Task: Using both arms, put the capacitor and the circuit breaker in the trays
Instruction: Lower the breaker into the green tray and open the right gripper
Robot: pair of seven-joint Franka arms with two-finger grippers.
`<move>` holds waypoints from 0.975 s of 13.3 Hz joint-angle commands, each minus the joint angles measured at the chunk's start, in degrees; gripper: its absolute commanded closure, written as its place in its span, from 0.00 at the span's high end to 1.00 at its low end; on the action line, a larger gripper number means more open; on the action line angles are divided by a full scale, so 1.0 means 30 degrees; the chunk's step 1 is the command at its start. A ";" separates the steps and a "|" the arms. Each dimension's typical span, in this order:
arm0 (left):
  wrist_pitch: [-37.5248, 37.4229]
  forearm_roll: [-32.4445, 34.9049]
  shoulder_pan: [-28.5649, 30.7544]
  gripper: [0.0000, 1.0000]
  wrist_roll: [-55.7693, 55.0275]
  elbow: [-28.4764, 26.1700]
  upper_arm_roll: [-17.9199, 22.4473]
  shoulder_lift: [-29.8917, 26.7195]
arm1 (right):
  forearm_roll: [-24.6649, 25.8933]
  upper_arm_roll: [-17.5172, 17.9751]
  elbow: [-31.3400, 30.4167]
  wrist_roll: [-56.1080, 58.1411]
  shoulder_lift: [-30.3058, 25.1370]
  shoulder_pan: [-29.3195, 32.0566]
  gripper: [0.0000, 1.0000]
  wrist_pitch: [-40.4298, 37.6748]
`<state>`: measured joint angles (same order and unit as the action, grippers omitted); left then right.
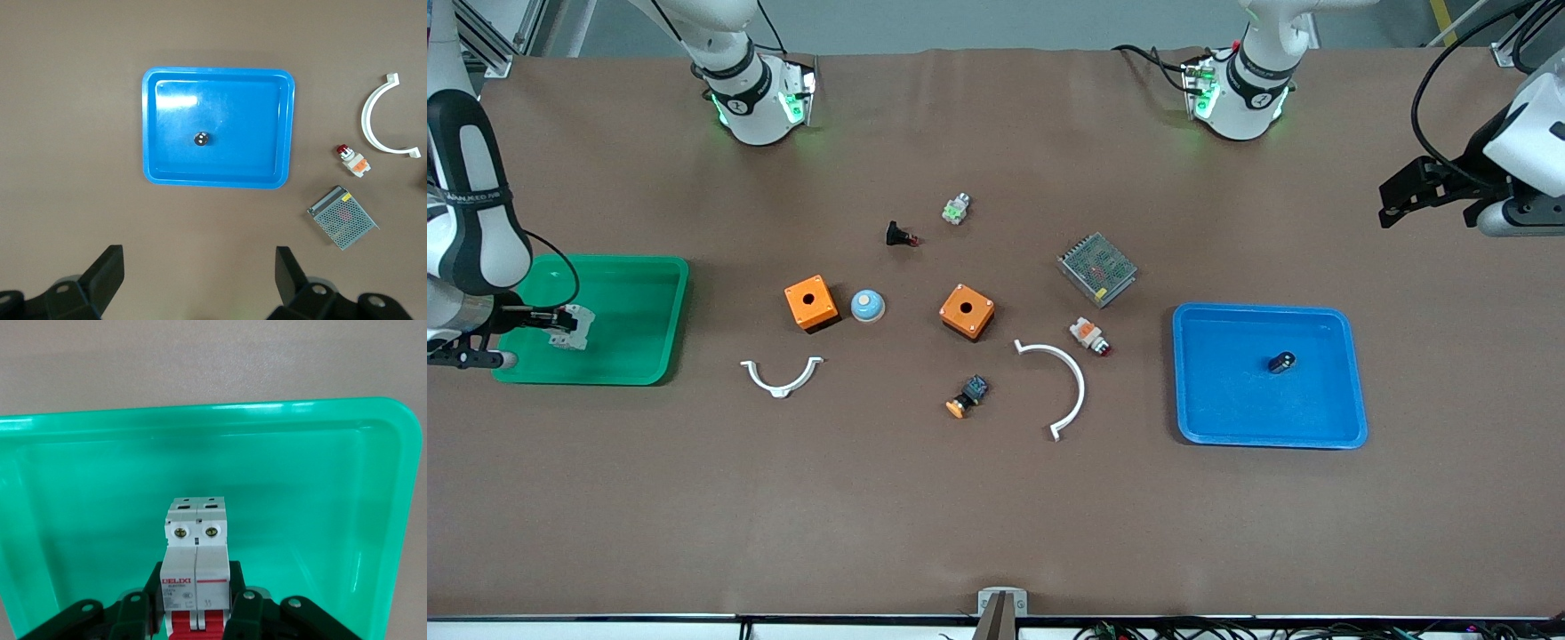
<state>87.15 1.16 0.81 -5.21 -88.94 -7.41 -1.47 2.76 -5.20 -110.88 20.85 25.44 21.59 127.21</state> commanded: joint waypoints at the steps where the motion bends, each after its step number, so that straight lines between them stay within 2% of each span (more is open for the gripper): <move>1: 0.0101 -0.0271 -0.0093 1.00 -0.0722 -0.0441 -0.0167 -0.0534 | 0.0429 0.0416 -0.1094 0.0111 -0.0277 0.0480 0.21 0.1188; 3: -0.0015 -0.0271 -0.0064 1.00 -0.0753 -0.0470 -0.0168 -0.0564 | 0.0400 0.0416 -0.1272 0.0111 -0.0277 0.0539 0.22 0.1308; 6: -0.0133 -0.0271 -0.0005 1.00 -0.0636 -0.0529 -0.0138 -0.0769 | 0.0399 0.0416 -0.1565 0.0111 -0.0305 0.0510 0.31 0.1631; 8: -0.0133 -0.0212 -0.0035 1.00 -0.0694 -0.0588 -0.0138 -0.0740 | 0.0399 0.0416 -0.1536 0.0140 -0.0335 0.0509 0.88 0.1456; 9: -0.0133 -0.0241 -0.0006 1.00 -0.0665 -0.0559 -0.0138 -0.0740 | 0.0399 0.0416 -0.1478 0.0111 -0.0538 0.0393 0.99 0.1049; 11: -0.0104 -0.0212 -0.0005 1.00 -0.0636 -0.0558 -0.0109 -0.0740 | 0.0399 0.0562 -0.1158 0.0082 -0.1559 0.0218 1.00 -0.0382; 13: -0.0104 -0.0096 -0.0005 1.00 -0.0607 -0.0500 -0.0109 -0.0710 | 0.0370 0.0563 0.0126 -0.0239 -0.2935 -0.0919 1.00 -0.3565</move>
<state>87.00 1.16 0.58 -6.95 -89.27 -7.80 -2.08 2.76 -4.03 -112.47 20.93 22.03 21.06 123.96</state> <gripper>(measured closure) 0.000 0.000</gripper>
